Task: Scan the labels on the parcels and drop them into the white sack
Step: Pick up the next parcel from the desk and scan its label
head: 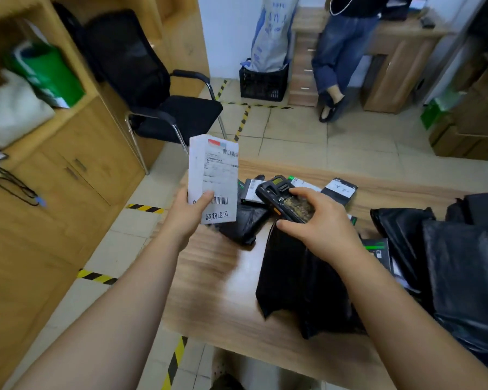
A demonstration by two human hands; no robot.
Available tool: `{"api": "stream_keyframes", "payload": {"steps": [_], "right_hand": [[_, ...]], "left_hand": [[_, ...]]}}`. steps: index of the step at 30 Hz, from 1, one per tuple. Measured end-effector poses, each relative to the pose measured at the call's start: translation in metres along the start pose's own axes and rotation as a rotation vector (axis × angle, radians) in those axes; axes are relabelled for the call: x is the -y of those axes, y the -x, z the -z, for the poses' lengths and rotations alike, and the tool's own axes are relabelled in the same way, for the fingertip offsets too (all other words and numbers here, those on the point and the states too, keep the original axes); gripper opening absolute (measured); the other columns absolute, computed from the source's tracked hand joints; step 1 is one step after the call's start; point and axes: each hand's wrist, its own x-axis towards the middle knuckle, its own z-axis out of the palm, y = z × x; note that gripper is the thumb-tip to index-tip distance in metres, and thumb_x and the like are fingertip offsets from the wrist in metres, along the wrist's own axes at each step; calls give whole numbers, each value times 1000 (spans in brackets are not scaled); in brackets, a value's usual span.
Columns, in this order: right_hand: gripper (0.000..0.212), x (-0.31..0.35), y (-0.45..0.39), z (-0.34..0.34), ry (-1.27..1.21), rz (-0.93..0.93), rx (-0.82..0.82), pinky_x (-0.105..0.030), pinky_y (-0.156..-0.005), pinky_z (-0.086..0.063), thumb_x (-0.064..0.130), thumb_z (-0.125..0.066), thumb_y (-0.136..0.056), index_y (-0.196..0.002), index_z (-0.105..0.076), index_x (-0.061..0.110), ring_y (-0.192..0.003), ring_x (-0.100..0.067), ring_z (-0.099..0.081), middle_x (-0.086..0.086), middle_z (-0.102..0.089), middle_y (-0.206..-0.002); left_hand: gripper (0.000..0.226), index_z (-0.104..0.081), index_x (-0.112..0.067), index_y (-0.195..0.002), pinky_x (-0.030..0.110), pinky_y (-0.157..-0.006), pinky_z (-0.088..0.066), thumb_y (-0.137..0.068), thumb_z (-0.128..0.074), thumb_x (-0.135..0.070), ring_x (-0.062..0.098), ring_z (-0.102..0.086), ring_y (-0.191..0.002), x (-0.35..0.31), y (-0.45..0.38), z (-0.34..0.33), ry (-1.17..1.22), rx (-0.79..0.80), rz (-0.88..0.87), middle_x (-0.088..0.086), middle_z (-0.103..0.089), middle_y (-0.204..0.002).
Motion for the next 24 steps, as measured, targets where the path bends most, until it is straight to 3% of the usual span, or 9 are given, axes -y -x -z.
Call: {"api": "stream_keyframes", "payload": {"steps": [2, 6, 9, 13, 19, 24], "right_hand": [[64, 5, -3, 32, -9, 43, -32, -27, -89, -43, 40, -84, -70, -128, -58, 40, -105, -7, -54, 14, -57, -112], [65, 11, -1, 83, 46, 91, -33, -33, -89, -50, 42, -82, -69, -128, -55, 43, -102, -12, -57, 10, -59, -114], [65, 13, 6, 108, 76, 128, -30, -37, -90, -52, 44, -81, -67, -126, -55, 43, -101, -14, -60, 8, -62, -114], [64, 18, 21, 133, 161, 143, 35, -36, -81, -55, 42, -78, -67, -127, -56, 43, -93, -13, -60, 8, -64, -108], [63, 17, 37, 150, 152, 125, 130, -31, -65, -59, 45, -79, -67, -125, -55, 47, -77, -6, -64, 11, -64, -104], [63, 16, 42, 153, 116, 127, 154, -23, -55, -52, 45, -80, -67, -125, -54, 48, -73, -3, -64, 12, -63, -104]], "left_hand": [[35, -50, -21, -128, 31, -73, -58, -96, -62, -28, 13, -69, -99, -35, 4, -20, 94, 13, -49, -4, -68, -118], [24, -51, -22, -119, 43, -84, -56, -97, -59, -24, 15, -69, -100, -93, 16, -52, 207, 42, -148, 0, -67, -120], [30, -48, -18, -126, 45, -84, -54, -98, -57, -23, 19, -67, -106, -118, 24, -67, 241, 20, -218, 1, -65, -124], [23, -49, -22, -122, 43, -86, -53, -100, -55, -23, 19, -66, -107, -135, 36, -82, 278, 6, -267, 0, -65, -124], [40, -46, -16, -136, 41, -85, -54, -99, -56, -24, 21, -65, -111, -143, 47, -88, 303, -21, -301, 2, -64, -129], [42, -46, -18, -138, 38, -85, -54, -98, -57, -27, 21, -65, -112, -148, 49, -84, 299, -14, -289, 0, -65, -128]]}}
